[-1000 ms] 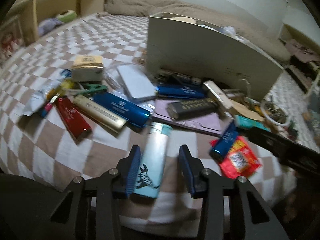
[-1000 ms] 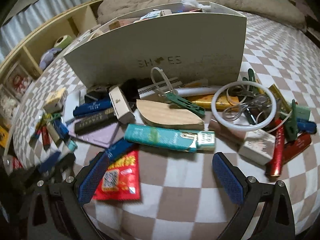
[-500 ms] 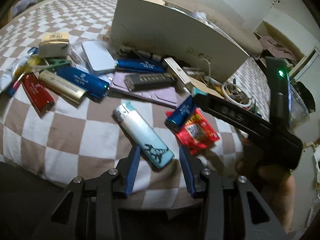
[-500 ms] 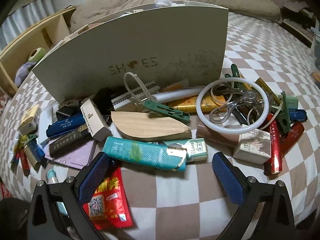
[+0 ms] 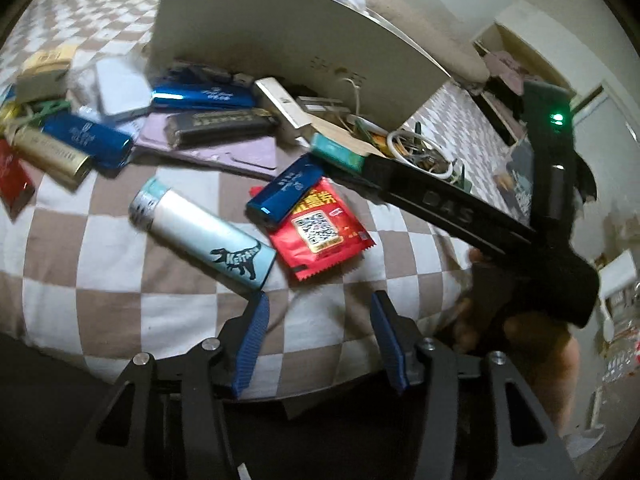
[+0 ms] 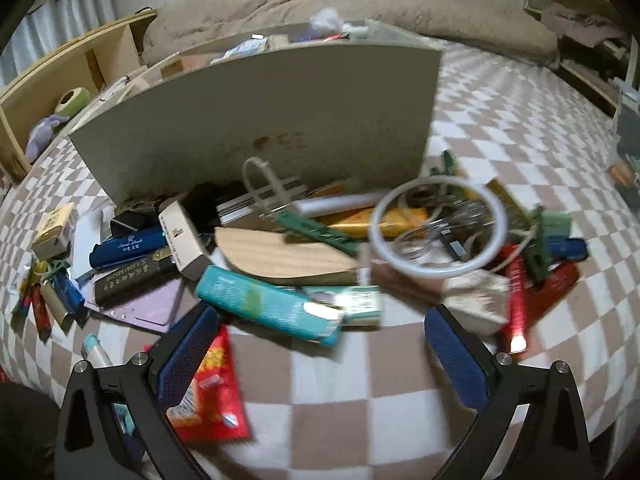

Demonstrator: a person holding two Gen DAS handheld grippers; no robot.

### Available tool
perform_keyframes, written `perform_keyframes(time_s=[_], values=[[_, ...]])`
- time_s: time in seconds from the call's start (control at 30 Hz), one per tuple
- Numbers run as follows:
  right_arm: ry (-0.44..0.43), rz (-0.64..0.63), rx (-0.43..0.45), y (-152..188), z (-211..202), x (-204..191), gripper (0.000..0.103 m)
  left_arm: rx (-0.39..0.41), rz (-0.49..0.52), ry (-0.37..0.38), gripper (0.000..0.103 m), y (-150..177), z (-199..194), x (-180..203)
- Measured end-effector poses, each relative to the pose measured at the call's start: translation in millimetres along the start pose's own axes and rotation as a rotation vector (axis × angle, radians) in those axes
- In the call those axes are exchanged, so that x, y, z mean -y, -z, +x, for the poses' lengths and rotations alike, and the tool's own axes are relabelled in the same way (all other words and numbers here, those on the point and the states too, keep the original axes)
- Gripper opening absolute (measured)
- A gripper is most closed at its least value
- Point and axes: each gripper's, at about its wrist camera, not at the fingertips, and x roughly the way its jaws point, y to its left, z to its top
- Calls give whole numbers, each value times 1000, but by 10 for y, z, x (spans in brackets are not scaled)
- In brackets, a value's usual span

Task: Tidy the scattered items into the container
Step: 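Grasp the light-blue dinosaur-print lighter with the left gripper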

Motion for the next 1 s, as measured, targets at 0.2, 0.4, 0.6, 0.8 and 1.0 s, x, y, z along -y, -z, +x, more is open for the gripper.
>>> perform_keyframes(time_s=[0.2,0.4,0.6,0.8,1.0], values=[[190,-130,-29,-39,43,154,103,53,66,-58,79,-52,-194,24],[126,-243,-57,-31,185,-38,103,134,157,-175,89,-196,-318,-94],[182,-162,-68,-149,329,197,103,90,231,-274,89,-333,-134,-232],[136,44,-75,-297,448,685,103,26,311,-297,89,-362,21,-216],[35,135,-55,-324,452,974,103,-39,422,-356,89,-356,220,-129]])
